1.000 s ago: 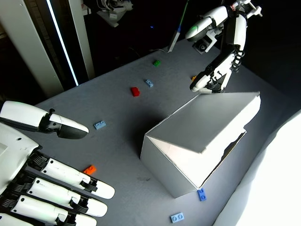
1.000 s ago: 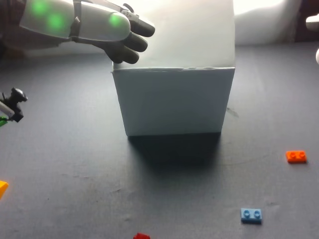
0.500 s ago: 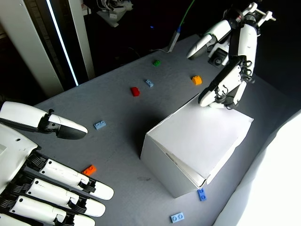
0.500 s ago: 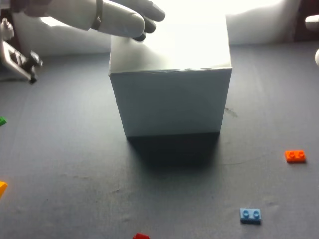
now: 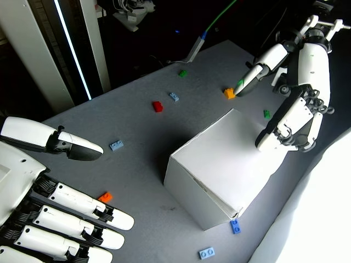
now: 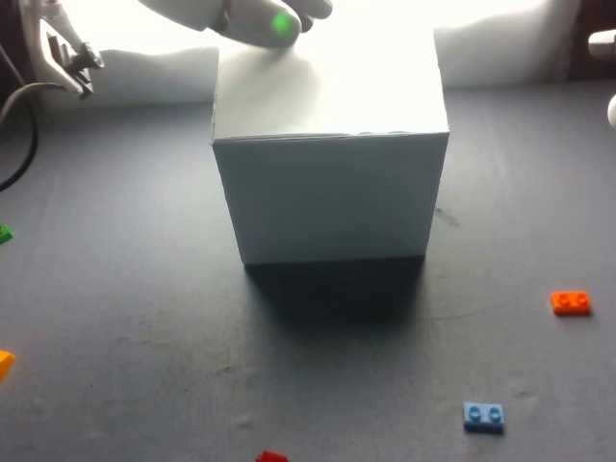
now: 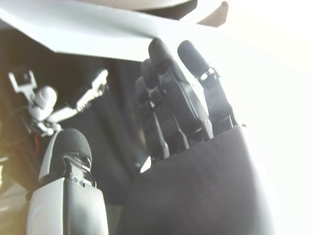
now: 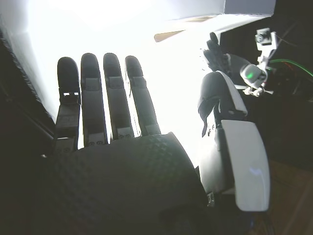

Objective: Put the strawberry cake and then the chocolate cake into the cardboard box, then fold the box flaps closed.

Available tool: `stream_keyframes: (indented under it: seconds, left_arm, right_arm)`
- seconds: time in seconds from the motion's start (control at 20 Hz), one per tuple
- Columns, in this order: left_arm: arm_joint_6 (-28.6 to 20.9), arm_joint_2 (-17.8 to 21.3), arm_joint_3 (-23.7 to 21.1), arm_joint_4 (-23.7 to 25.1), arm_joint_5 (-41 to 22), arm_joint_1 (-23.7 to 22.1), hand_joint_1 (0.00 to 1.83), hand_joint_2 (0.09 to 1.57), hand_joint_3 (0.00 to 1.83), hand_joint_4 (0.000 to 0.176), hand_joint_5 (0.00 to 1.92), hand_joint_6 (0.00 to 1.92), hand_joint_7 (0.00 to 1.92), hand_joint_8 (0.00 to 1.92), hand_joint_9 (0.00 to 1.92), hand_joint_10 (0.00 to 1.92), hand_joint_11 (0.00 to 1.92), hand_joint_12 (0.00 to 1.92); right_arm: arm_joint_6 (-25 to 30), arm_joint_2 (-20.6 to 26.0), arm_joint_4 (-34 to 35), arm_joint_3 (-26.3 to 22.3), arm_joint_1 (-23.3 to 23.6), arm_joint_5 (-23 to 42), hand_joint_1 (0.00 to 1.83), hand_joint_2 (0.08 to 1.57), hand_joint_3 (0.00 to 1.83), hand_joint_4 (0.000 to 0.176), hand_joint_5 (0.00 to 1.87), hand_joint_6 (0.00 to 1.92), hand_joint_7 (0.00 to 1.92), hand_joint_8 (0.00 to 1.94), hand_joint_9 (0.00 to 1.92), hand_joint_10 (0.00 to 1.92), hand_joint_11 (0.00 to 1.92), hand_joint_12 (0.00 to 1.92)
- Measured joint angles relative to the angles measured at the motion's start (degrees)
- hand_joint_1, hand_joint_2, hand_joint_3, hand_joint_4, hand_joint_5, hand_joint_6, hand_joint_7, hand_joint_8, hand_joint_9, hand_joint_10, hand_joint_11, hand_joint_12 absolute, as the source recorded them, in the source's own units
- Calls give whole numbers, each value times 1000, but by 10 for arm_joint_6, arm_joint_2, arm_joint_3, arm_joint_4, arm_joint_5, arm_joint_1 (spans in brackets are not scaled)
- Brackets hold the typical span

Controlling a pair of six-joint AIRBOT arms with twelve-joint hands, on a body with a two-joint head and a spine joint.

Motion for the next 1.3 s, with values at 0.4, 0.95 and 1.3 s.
stream_keyframes:
  seconds: [0.4, 0.95, 1.3]
  left_arm:
    - [4, -3, -15, -25, 4, 33, 386, 1167, 0, 0, 597, 7, 697, 3, 769, 6, 188, 1298]
    - [-95, 38, -44, 88, -23, -18, 386, 1179, 0, 0, 580, 0, 693, 0, 758, 0, 188, 1295]
    - [-181, 104, -98, 172, -21, -73, 384, 1166, 0, 0, 594, 2, 702, 1, 762, 1, 201, 1270]
  right_arm:
    - [0, 0, 0, 0, 0, 0, 26, 1262, 0, 0, 340, 15, 355, 8, 362, 26, 0, 1154]
    - [0, 0, 0, 0, 0, 0, 0, 1255, 0, 0, 324, 4, 334, 3, 354, 21, 0, 1142]
    - [0, -1, -1, 0, -2, 1, 0, 1263, 1, 0, 326, 3, 326, 0, 347, 16, 0, 1142]
